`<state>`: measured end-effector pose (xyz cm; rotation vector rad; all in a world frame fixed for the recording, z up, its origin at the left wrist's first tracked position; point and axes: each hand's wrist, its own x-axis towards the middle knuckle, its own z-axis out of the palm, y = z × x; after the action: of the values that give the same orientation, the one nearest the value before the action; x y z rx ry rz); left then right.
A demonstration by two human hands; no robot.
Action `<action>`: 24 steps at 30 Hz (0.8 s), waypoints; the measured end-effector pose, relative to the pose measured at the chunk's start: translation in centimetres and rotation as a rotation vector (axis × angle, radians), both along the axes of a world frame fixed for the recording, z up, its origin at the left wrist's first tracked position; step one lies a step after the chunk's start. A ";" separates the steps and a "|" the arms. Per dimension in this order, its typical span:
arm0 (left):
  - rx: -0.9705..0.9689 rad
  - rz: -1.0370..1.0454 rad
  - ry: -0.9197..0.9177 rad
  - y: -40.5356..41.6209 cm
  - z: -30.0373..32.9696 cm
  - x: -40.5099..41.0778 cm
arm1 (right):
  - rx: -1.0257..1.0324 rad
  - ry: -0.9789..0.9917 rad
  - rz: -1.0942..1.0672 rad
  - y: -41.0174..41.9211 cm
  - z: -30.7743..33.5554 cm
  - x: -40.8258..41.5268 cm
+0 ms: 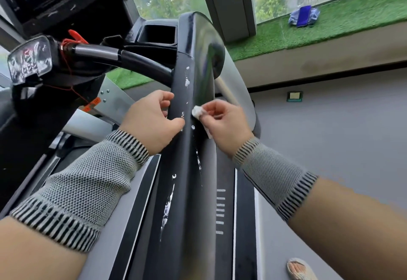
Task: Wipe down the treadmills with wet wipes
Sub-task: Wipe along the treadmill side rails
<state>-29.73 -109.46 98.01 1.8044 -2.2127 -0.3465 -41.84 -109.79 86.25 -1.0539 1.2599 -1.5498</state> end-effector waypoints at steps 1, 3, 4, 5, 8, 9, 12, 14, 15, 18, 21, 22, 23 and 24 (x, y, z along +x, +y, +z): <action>0.001 -0.003 -0.002 0.0 0.0 0.0 | -0.022 0.000 0.032 0.8 -0.1 0.2; 0.003 -0.009 0.002 0.1 -0.1 0.0 | -0.031 0.003 0.026 0.7 -0.1 0.2; 0.002 -0.012 0.001 0.2 -0.1 -0.1 | -0.019 0.012 -0.010 0.0 0.2 0.0; -0.001 -0.013 -0.004 0.2 -0.1 -0.2 | -0.005 0.021 -0.038 -0.7 0.7 -0.2; -0.020 -0.026 -0.030 0.4 -0.3 0.0 | -0.026 0.110 -0.050 -0.8 1.0 -0.1; -0.022 -0.032 -0.033 0.5 -0.4 0.1 | -0.051 0.157 -0.031 0.2 0.7 0.0; -0.031 -0.038 -0.039 0.5 -0.6 0.3 | -0.121 0.192 0.028 3.5 0.0 0.5; -0.044 -0.041 -0.051 0.5 -0.8 0.3 | -0.127 0.154 0.018 2.9 0.3 0.3; -0.047 -0.042 -0.054 0.5 -0.8 0.2 | -0.112 0.139 -0.010 1.9 0.6 0.1; -0.044 -0.048 -0.049 0.5 -0.9 0.1 | -0.090 0.128 -0.045 0.2 1.0 0.1; -0.047 -0.051 -0.056 0.5 -1.0 0.3 | -0.159 0.203 0.006 3.5 0.0 0.3; -0.053 -0.052 -0.059 0.5 -1.1 0.3 | -0.184 0.204 0.031 4.6 -0.4 0.4; -0.057 -0.050 -0.064 0.5 -1.1 0.4 | -0.198 0.200 0.043 5.0 -0.6 0.4; -0.060 -0.048 -0.070 0.5 -1.2 0.4 | -0.197 0.200 0.040 4.7 -0.6 0.3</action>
<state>-29.37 -108.97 96.83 1.7601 -2.2915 -0.2273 -41.56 -105.09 85.65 -1.3810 1.2278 -1.5923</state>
